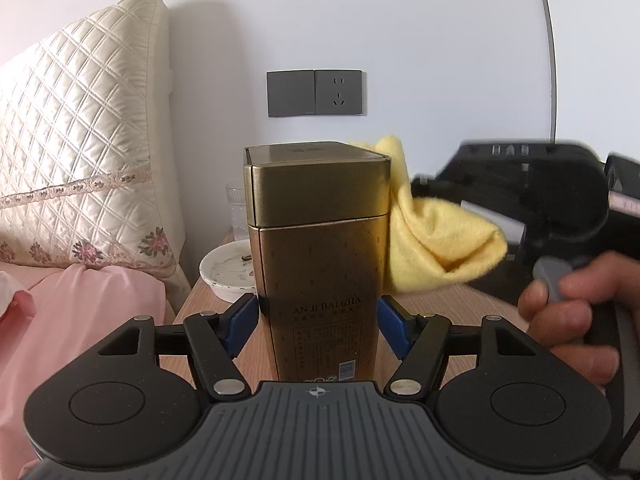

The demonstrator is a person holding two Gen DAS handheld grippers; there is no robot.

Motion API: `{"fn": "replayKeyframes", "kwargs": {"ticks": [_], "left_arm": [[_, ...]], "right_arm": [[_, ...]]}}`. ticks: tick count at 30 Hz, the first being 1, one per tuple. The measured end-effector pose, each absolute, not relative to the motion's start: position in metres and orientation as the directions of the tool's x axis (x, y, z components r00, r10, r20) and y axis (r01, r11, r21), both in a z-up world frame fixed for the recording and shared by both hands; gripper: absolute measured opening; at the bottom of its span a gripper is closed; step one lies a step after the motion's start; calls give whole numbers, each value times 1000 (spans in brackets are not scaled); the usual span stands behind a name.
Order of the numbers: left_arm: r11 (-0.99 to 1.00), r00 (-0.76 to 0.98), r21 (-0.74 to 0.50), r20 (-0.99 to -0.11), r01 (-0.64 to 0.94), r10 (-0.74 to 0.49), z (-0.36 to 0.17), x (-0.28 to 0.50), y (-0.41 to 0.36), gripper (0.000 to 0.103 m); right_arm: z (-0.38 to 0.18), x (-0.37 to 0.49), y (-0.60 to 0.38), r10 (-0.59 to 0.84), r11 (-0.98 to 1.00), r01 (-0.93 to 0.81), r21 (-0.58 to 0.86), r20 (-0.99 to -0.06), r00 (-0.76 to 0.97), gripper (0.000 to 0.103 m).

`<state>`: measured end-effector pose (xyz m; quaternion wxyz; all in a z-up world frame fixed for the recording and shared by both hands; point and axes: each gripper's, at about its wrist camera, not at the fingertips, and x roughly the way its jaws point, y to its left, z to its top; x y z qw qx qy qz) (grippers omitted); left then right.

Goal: Clean container
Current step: 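Wipe the lid of the gold tin with the cloth in the right gripper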

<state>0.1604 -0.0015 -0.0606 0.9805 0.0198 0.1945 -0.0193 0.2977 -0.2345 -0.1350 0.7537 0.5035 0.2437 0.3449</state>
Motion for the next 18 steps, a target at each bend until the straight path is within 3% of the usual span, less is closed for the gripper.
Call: {"fn": "replayKeyframes", "kwargs": {"ticks": [7, 13, 18], "left_arm": [[998, 917, 49, -398, 44, -21, -63, 160, -6, 87], [998, 920, 64, -391, 29, -1, -64, 160, -8, 97], [998, 925, 70, -378, 1, 25, -64, 159, -7, 102]], "right_arm": [[-154, 293, -240, 770, 359, -178, 916, -183, 611, 23], [-70, 296, -238, 732, 550, -361, 753, -226, 643, 23], [10, 291, -205, 704, 694, -533, 485, -301, 643, 23]]}}
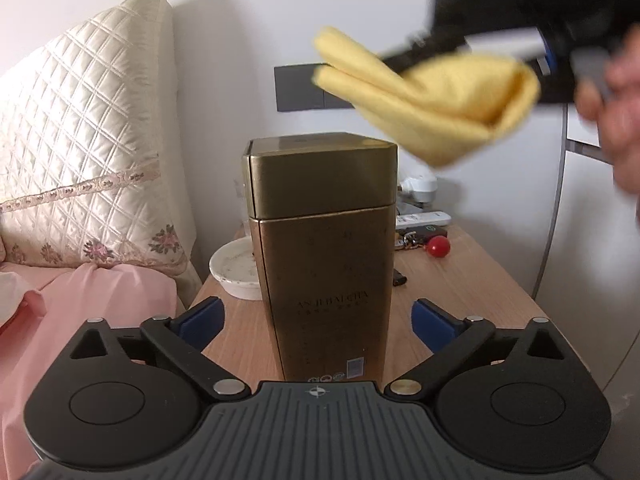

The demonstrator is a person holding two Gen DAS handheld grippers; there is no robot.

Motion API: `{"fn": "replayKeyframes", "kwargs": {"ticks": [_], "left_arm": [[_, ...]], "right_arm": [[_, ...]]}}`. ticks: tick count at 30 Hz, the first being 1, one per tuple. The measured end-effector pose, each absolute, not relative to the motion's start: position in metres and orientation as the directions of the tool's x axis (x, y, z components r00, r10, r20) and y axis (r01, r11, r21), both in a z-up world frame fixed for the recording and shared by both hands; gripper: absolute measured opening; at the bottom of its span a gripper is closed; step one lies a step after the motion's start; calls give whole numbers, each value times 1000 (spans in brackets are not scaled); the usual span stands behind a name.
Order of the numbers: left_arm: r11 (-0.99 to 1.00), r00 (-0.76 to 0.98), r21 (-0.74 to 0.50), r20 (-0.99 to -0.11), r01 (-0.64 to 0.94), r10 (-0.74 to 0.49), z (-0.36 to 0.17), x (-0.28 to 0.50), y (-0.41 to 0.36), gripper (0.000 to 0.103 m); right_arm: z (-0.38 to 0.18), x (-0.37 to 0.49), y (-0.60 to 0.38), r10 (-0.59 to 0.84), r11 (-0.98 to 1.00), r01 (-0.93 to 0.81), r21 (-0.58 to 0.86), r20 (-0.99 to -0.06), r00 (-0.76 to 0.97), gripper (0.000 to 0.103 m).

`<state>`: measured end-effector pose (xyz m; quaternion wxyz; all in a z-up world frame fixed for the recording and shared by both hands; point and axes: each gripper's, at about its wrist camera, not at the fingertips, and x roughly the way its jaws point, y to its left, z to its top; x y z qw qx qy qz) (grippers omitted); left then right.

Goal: Clean container
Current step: 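Wipe the lid of the gold tin with the cloth in the right gripper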

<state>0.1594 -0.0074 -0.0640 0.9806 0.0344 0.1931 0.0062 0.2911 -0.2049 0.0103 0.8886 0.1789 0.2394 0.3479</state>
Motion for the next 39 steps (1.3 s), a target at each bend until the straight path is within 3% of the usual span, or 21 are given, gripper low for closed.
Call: {"fn": "replayKeyframes", "kwargs": {"ticks": [5, 10, 16, 30, 36, 39], "left_arm": [[996, 936, 94, -351, 5, 28, -63, 154, -15, 103], [990, 940, 143, -335, -10, 58, -64, 158, -26, 103], [989, 935, 94, -328, -111, 136, -64, 177, -25, 103], [965, 907, 138, -332, -224, 258, -69, 220, -45, 102], [970, 910, 132, -339, -206, 239, -67, 223, -44, 85], [973, 912, 117, -341, -201, 230, -66, 223, -43, 83]], "right_arm": [[38, 286, -154, 677, 722, -654, 225, -427, 600, 23], [30, 286, -122, 631, 696, -715, 67, -531, 566, 23], [30, 281, -117, 607, 686, -727, 8, -557, 566, 23], [47, 266, -97, 534, 648, -759, -62, -673, 511, 21], [48, 265, -79, 490, 640, -757, -132, -690, 533, 21], [46, 276, -72, 480, 643, -752, -146, -688, 544, 21]]}}
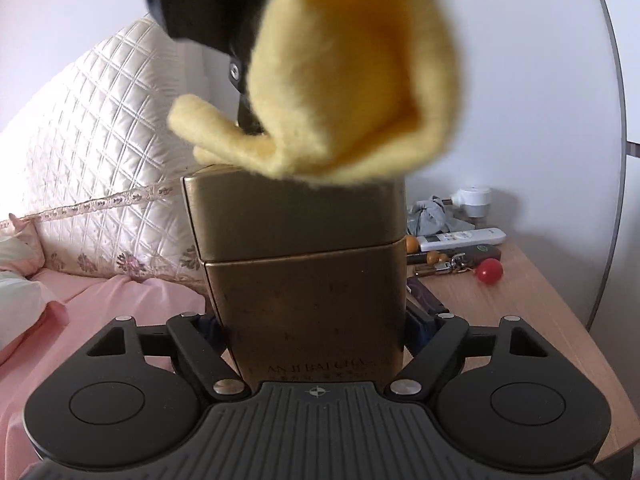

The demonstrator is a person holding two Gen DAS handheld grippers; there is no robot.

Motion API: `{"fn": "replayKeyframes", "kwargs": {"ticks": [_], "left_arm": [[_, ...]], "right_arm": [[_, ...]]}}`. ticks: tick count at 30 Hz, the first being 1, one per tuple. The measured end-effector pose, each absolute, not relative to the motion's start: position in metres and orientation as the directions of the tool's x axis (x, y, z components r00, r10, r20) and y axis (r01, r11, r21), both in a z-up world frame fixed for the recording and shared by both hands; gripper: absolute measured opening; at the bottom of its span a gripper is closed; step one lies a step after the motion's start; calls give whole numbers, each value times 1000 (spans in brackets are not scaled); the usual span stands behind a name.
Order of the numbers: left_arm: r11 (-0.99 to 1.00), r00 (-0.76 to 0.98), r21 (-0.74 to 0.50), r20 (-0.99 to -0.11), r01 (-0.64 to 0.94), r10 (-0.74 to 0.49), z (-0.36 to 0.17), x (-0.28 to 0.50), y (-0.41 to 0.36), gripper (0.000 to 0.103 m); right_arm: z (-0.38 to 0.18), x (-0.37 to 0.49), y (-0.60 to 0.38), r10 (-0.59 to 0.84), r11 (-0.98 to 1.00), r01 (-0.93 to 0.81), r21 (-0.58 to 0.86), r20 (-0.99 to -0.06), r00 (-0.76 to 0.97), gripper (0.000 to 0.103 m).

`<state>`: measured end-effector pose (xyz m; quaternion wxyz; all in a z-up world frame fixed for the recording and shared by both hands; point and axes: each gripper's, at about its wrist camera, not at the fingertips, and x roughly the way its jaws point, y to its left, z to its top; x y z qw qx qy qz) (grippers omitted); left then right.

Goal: Clean container
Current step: 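Wipe the lid of the gold tin with the cloth in the right gripper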

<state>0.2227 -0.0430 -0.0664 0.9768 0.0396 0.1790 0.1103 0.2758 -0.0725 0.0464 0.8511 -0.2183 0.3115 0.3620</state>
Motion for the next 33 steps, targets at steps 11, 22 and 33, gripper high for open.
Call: {"fn": "replayKeyframes", "kwargs": {"ticks": [11, 22, 33], "left_arm": [[974, 914, 112, -338, -197, 224, -68, 220, -44, 83], [975, 914, 104, -340, -199, 222, -66, 220, -44, 82], [976, 916, 106, -338, -193, 218, -66, 220, -44, 82]], "right_arm": [[42, 298, -62, 454, 665, -725, -180, -673, 583, 21], [45, 267, -67, 478, 657, -738, -154, -672, 565, 20], [38, 302, -57, 454, 705, -690, -164, -643, 617, 20]]}}
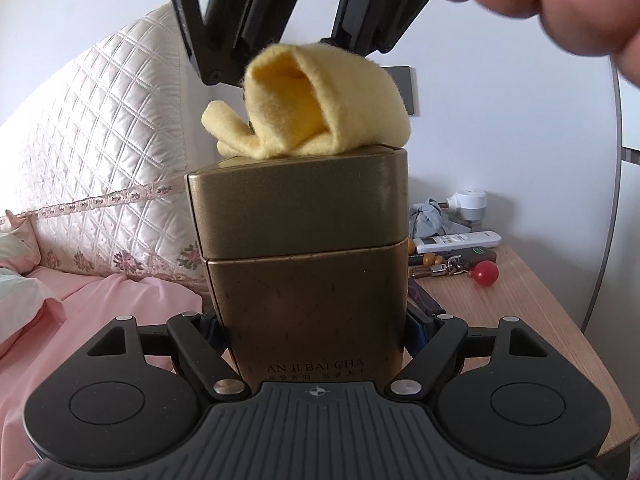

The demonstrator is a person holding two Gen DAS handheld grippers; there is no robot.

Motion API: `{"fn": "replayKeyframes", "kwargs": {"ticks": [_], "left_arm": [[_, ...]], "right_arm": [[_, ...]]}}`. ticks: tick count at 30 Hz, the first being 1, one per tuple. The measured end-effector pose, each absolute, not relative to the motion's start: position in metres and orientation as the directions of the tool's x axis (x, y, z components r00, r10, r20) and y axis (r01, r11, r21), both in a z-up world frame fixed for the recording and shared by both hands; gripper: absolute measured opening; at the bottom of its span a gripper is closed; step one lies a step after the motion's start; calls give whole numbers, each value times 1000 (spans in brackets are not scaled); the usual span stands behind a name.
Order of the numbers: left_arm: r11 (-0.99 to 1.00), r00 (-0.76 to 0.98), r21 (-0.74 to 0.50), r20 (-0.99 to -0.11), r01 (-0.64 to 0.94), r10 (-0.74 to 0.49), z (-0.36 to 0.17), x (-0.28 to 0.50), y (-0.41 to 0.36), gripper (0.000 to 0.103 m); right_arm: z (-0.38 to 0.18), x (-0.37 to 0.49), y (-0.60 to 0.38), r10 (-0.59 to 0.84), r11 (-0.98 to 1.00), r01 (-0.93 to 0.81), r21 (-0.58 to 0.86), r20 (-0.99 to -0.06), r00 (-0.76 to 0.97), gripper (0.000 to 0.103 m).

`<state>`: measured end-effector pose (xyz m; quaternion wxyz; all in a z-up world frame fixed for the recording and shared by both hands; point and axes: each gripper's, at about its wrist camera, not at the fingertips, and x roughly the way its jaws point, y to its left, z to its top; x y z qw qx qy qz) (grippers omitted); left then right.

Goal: Clean container
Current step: 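Wipe the lid of the gold tin with the cloth in the right gripper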

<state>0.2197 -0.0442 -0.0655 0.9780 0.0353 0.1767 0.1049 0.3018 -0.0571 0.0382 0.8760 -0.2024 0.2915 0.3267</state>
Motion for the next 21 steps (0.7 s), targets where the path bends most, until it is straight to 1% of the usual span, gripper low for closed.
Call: {"fn": "replayKeyframes", "kwargs": {"ticks": [9, 12, 18, 21], "left_arm": [[977, 917, 110, -338, -184, 211, -65, 219, -44, 83], [977, 918, 108, -338, -183, 209, -65, 220, -44, 83], [977, 916, 105, -341, -185, 210, -64, 220, -44, 83], [979, 914, 87, -353, -182, 201, -65, 222, -42, 82]], "right_arm": [[43, 253, -68, 475, 686, -713, -144, -654, 589, 20], [41, 260, -71, 481, 696, -706, -133, -643, 596, 20], [35, 297, -62, 450, 738, -656, -156, -611, 652, 20], [34, 302, -61, 450, 742, -653, -154, -607, 655, 20]]}}
